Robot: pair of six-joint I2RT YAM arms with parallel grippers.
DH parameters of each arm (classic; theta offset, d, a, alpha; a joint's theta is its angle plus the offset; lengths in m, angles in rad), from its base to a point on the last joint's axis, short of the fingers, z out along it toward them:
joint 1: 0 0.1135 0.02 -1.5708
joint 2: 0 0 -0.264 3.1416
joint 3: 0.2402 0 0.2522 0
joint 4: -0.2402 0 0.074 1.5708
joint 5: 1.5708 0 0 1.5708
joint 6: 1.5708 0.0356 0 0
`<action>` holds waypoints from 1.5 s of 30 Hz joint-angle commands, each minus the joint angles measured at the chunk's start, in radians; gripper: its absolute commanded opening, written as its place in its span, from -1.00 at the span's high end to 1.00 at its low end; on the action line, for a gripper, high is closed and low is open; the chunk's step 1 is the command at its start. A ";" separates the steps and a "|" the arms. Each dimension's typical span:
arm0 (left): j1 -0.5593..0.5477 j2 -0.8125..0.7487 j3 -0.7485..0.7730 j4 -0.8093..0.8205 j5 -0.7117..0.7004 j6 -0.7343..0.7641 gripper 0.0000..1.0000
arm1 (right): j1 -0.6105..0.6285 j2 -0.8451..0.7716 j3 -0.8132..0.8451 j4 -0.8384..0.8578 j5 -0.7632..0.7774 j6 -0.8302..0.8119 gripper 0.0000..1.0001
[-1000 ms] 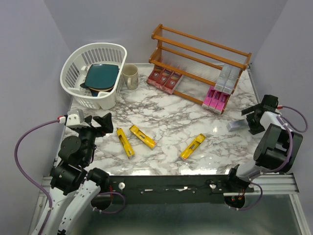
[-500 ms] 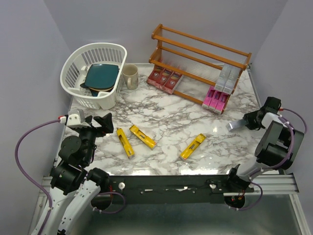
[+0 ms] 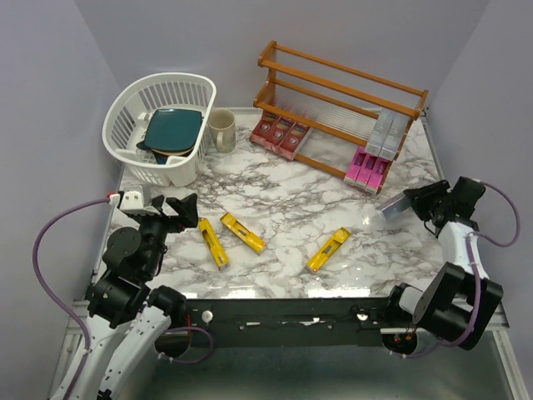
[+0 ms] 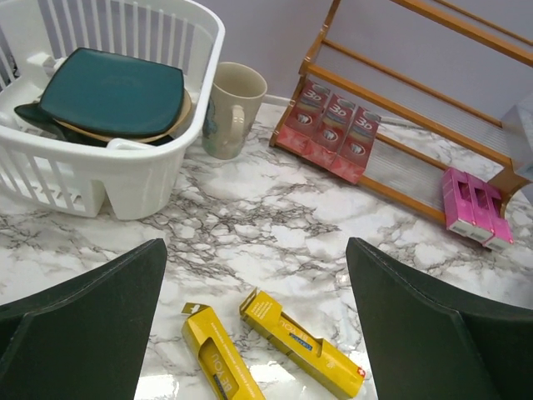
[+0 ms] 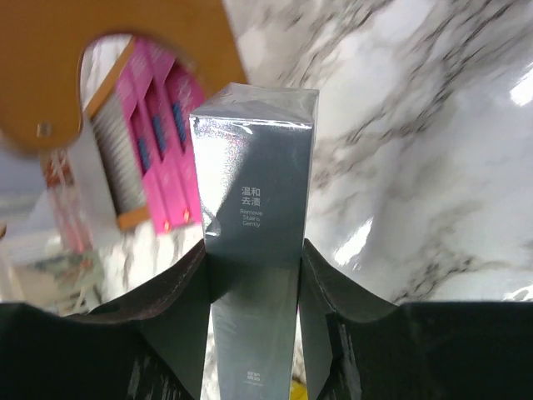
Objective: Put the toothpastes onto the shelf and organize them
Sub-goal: Pick up the toothpaste from the center of the board.
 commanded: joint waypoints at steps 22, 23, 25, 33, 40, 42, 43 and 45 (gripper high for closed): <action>0.093 0.352 -0.127 0.436 0.694 -0.352 -0.98 | 0.676 -0.061 -0.250 0.847 -0.690 0.051 0.37; 0.079 0.378 -0.133 0.494 0.694 -0.369 -0.98 | 0.693 -0.035 -0.247 0.867 -0.690 0.066 0.37; 0.048 0.409 -0.129 0.530 0.660 -0.387 -0.98 | 0.739 -0.010 -0.235 0.922 -0.688 0.085 0.37; -0.117 0.630 -0.081 0.723 0.625 -0.403 -0.98 | 0.860 0.106 -0.176 1.159 -0.750 0.207 0.36; -0.188 0.760 -0.063 0.878 0.632 -0.441 -0.98 | 0.893 0.171 -0.152 1.255 -0.785 0.270 0.36; -0.205 0.792 -0.058 0.924 0.646 -0.443 -0.98 | 0.896 0.186 -0.150 1.285 -0.794 0.287 0.36; -0.216 0.802 -0.058 0.941 0.654 -0.444 -0.98 | 0.897 0.192 -0.149 1.302 -0.805 0.298 0.36; -0.225 0.823 -0.057 0.984 0.669 -0.446 -0.98 | 0.897 0.207 -0.149 1.347 -0.811 0.329 0.36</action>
